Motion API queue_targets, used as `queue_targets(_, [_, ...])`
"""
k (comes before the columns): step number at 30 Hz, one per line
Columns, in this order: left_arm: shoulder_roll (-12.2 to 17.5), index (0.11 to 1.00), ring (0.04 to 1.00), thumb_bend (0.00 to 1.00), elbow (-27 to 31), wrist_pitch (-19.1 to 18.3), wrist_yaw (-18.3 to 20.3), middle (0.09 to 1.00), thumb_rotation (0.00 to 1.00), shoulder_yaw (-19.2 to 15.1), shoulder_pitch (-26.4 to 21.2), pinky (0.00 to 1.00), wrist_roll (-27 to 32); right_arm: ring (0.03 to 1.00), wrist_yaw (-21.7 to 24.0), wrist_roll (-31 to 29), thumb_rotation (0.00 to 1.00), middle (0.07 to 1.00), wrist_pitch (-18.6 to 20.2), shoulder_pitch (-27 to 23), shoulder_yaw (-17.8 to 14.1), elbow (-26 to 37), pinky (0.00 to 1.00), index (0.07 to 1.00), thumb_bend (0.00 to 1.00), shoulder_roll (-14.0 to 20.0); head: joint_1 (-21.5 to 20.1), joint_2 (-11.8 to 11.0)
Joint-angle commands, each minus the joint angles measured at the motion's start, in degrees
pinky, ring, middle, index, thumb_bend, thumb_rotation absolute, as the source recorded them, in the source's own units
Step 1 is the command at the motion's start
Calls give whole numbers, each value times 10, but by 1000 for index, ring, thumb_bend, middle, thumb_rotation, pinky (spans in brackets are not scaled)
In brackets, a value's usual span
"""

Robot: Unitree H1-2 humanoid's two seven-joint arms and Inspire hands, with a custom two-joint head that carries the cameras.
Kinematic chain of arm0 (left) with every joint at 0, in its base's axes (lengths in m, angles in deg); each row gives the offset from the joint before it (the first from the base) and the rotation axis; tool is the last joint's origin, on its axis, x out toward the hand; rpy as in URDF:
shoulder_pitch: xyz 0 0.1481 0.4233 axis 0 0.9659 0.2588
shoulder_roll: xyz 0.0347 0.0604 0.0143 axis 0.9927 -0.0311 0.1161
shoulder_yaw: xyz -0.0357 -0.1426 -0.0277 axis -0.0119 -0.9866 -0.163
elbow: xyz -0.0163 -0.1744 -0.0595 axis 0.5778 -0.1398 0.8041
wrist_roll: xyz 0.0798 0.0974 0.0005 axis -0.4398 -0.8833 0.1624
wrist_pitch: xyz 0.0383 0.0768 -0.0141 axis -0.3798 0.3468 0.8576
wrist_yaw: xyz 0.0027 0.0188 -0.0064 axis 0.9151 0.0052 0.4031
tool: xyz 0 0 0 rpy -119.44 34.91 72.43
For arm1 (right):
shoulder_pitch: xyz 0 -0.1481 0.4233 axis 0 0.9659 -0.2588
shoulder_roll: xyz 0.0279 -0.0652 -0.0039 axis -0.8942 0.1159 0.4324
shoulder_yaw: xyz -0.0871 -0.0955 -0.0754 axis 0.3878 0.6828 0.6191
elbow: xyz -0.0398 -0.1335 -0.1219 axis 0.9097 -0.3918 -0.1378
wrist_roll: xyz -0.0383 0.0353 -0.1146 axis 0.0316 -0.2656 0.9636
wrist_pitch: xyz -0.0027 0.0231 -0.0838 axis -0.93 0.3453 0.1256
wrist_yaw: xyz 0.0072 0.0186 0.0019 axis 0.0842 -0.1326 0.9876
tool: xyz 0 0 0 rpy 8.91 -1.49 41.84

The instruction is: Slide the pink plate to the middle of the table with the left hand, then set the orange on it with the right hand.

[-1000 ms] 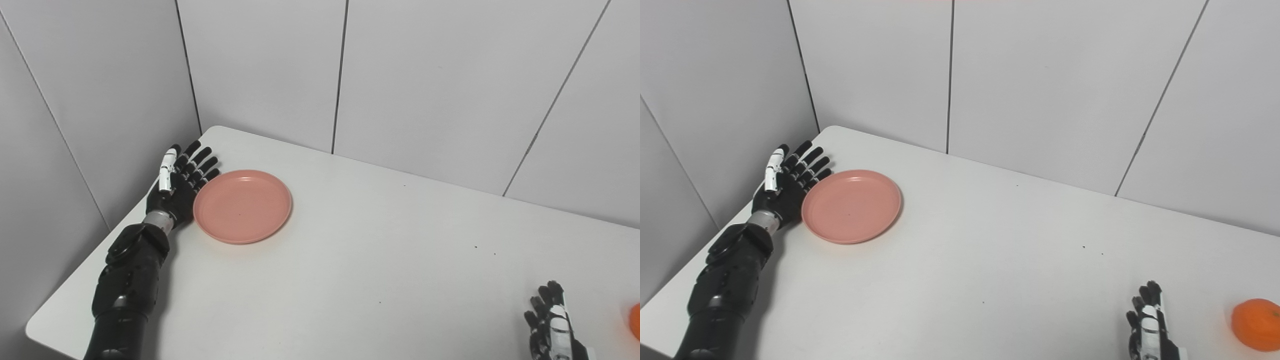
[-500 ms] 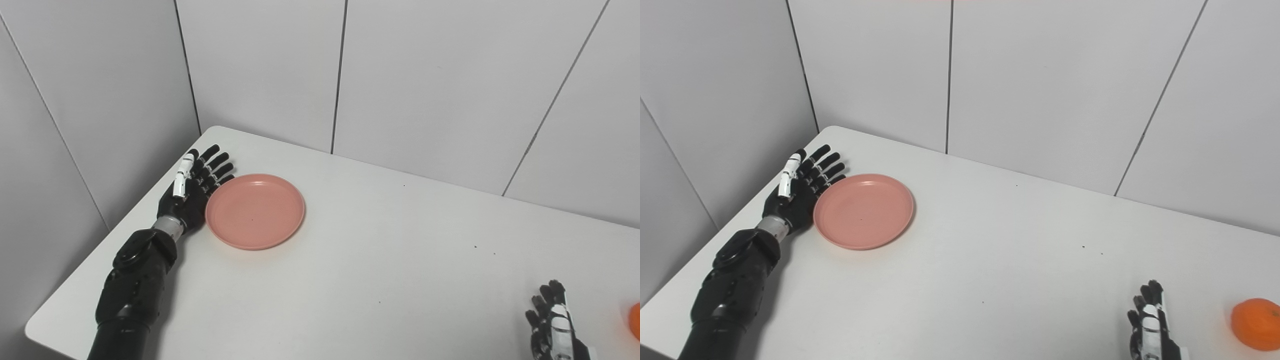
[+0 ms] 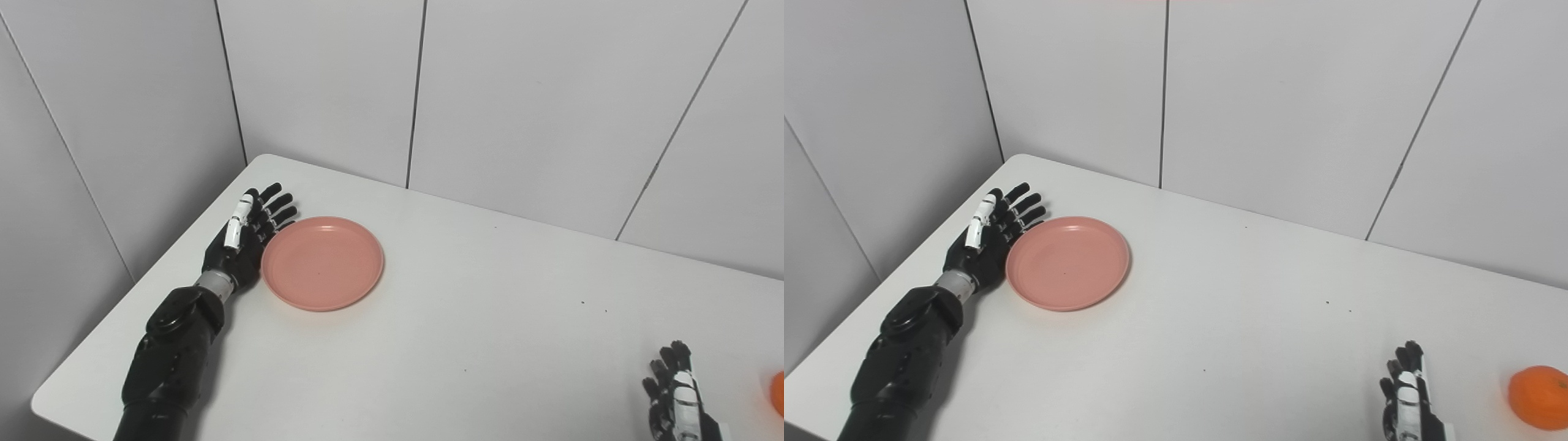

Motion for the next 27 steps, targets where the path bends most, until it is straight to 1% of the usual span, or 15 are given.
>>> queue_targets(1, [-5,878,887,373,19,-2,-10,893,1000,2,-3,874,-6,1000,1,-3,1000,1000,-2,-9,0,21,1000,1000,111,-3,0,0])
queue_targets(4, [-9,874,887,371,23,-2,-11,892,1000,4,-3,874,-6,1000,1,-7,1000,1000,-2,-9,-1,20,1000,1000,113,-4,0,0])
queue_targets(7, [-16,867,885,366,41,-10,-23,889,1000,6,0,870,-8,1000,-1,-7,1000,1000,-3,-9,-1,20,1000,1000,103,-6,0,1])
queue_targets(11, [-23,858,880,371,49,-13,-32,882,1000,9,-1,867,-11,1000,1,-9,1000,1000,-8,-10,-1,16,1000,1000,90,-6,-2,1])
queue_targets(18, [-35,869,890,362,59,-18,-28,892,1000,14,-8,883,-3,1000,1,-8,1000,1000,-11,-9,0,15,1000,1000,99,-6,-5,2])
queue_targets(21, [-44,863,880,365,71,-28,-38,886,1000,18,-11,869,-6,1000,1,-5,1000,1000,-12,-9,0,15,1000,1000,115,-4,-5,3])
queue_targets(23, [-46,867,882,364,71,-25,-34,888,1000,21,-12,870,-9,1000,2,-5,1000,1000,-13,-9,0,15,1000,1000,120,-4,-5,3])
queue_targets(27, [-53,869,881,361,75,-33,-31,889,1000,24,-14,863,2,1000,0,-6,1000,1000,-12,-9,0,16,1000,1000,109,-6,-5,5])
